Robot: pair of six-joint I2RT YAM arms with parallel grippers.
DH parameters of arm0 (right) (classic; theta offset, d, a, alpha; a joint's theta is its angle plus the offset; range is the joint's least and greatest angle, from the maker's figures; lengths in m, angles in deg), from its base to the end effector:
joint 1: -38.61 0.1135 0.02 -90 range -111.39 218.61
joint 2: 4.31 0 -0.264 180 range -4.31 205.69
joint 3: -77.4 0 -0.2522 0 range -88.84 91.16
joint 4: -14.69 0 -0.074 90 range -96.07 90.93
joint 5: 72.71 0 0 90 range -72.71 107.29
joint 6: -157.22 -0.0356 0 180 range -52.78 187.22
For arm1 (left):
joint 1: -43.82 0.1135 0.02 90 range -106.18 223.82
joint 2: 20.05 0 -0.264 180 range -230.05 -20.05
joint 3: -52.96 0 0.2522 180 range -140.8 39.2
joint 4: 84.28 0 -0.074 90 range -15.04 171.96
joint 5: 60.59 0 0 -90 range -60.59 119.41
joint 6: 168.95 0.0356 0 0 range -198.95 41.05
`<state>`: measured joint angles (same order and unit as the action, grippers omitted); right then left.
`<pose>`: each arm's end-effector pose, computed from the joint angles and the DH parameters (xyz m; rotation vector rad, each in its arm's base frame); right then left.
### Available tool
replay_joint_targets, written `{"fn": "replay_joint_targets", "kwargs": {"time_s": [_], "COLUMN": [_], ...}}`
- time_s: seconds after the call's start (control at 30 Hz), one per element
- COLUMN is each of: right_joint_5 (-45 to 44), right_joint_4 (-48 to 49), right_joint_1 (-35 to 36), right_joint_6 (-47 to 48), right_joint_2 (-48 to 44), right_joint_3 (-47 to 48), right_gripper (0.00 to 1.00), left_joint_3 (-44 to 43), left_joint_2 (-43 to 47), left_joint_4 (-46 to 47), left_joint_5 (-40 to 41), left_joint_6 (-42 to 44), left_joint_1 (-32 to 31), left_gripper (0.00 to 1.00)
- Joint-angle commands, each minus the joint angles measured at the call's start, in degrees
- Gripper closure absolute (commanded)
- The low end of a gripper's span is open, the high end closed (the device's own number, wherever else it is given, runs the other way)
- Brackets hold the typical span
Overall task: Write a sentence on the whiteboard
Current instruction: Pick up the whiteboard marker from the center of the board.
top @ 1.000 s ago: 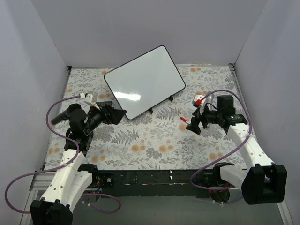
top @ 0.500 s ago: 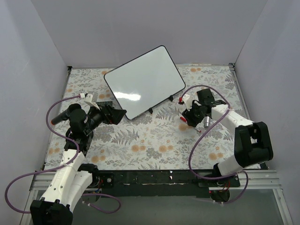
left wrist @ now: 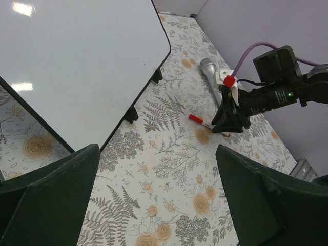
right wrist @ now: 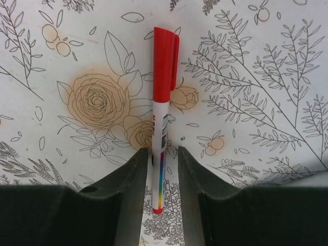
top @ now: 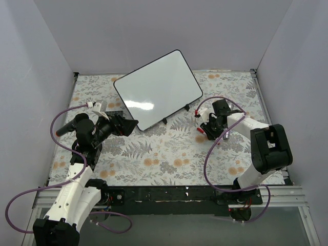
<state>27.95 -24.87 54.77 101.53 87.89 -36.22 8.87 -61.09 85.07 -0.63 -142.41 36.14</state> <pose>0.2888 0.0905 0.1684 -1.1941 2.4053 0.1549 0.1727 -0.0413 0.2864 -0.4774 1.8234 -1.3349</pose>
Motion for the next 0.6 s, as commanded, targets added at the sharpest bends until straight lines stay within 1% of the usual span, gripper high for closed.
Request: {"fn": "replay_joint_targets", "kwargs": {"time_s": [0.0, 0.03, 0.13, 0.17, 0.27, 0.37, 0.43, 0.53, 0.57], "right_joint_5": [1.4, 1.5, 2.0, 2.0, 2.3, 5.2, 8.2, 11.2, 12.0], "right_joint_4": [-0.8, -1.1, -1.4, -1.5, -1.8, -2.1, -2.1, -1.4, -1.1], "right_joint_1": [0.3, 0.2, 0.2, 0.2, 0.2, 0.2, 0.2, 0.2, 0.2], "right_joint_6": [-0.3, -0.3, -0.1, -0.1, 0.1, 1.1, 2.1, 3.9, 4.4], "right_joint_2": [1.5, 1.7, 2.1, 2.5, 1.9, -0.8, -2.6, -7.0, -9.2], "right_joint_3": [-0.6, -0.6, -0.9, -1.0, -1.0, -1.2, -1.6, -3.0, -3.5], "right_gripper": [0.66, 0.69, 0.75, 0.79, 0.84, 0.88, 0.90, 0.92, 0.92], "left_joint_3": [0.2, 0.4, 0.4, 0.4, 0.8, 1.3, 1.5, 0.8, 0.6], "left_joint_2": [0.0, -0.2, -1.1, -1.5, -2.2, -3.9, -6.9, -12.5, -13.4], "left_joint_4": [0.8, 1.4, 2.0, 2.2, 3.3, 5.7, 7.6, 8.4, 8.6], "left_joint_5": [-0.9, -1.2, -3.1, -3.4, -5.8, -9.2, -12.0, -12.1, -9.8], "left_joint_6": [0.4, 0.2, -0.3, -0.5, -1.7, -3.5, -6.8, -11.3, -12.3], "left_joint_1": [-0.2, -0.2, -0.2, -0.2, -0.2, -0.8, -1.8, -6.8, -10.7], "left_gripper": [0.02, 0.02, 0.02, 0.02, 0.02, 0.02, 0.02, 0.02, 0.02]}}
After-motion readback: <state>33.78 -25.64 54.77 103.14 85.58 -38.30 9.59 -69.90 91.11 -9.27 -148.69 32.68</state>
